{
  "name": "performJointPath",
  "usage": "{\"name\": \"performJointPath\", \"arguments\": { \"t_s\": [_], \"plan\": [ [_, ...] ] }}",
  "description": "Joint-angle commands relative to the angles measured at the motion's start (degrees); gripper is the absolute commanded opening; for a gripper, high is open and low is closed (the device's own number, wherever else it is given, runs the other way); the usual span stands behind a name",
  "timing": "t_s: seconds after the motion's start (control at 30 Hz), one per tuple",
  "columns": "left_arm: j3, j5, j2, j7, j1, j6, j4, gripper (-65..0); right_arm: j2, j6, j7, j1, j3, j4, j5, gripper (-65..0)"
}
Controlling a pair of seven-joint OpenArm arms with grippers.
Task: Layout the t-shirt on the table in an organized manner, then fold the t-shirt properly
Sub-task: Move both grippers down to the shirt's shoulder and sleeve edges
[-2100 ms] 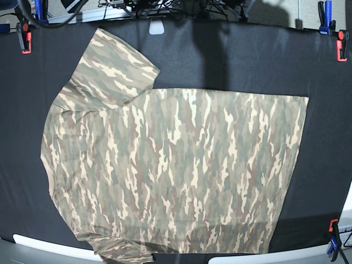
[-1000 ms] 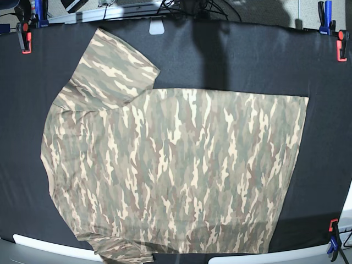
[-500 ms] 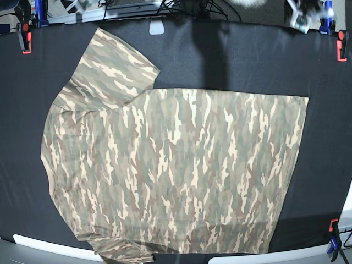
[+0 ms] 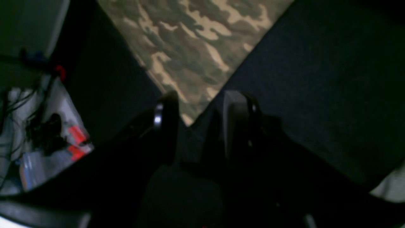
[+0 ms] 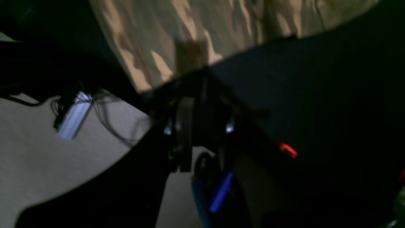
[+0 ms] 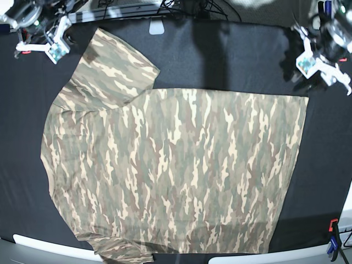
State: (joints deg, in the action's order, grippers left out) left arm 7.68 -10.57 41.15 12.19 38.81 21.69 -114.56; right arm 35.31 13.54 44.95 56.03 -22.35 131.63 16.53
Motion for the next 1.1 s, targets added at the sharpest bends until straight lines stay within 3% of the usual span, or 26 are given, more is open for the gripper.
{"name": "performJointPath", "arguments": {
  "t_s": [0.0, 0.13, 0.27, 0.43, 0.97, 1.07],
  "plan": [
    [0.42, 0.07, 1.64, -1.25, -1.44, 0.13, 1.03, -43.0, 0.57, 0.0, -0.52, -0.35, -0.52, 0.9, 0.15, -51.5],
    [-1.18, -0.9, 4.7, -4.46, -6.23, 1.77, 8.68, -43.0, 0.57, 0.0, -2.78, -0.98, -0.52, 0.9, -0.2, -51.5],
    [-10.34, -5.7, 7.04, -4.72, -11.74, 1.36, 14.78, -43.0, 0.55, -0.04, -4.33, -0.96, -0.52, 0.9, -3.28, -51.5],
    [-20.26, -10.1, 7.15, -4.55, -18.21, -3.26, 20.65, -43.0, 0.55, -0.09, -4.2, -0.96, -0.52, 0.9, -7.48, -51.5],
    [-33.16, -11.08, 6.97, -4.96, -35.21, -3.26, 37.66, -43.1, 0.55, -0.09, -5.05, -0.96, -0.52, 0.9, -7.61, -51.5],
    [-33.35, -11.08, 6.99, -5.03, -35.32, -3.26, 38.1, -48.4, 0.55, -0.07, -5.14, -0.96, -0.52, 0.9, -7.63, -51.5]
  ]
}}
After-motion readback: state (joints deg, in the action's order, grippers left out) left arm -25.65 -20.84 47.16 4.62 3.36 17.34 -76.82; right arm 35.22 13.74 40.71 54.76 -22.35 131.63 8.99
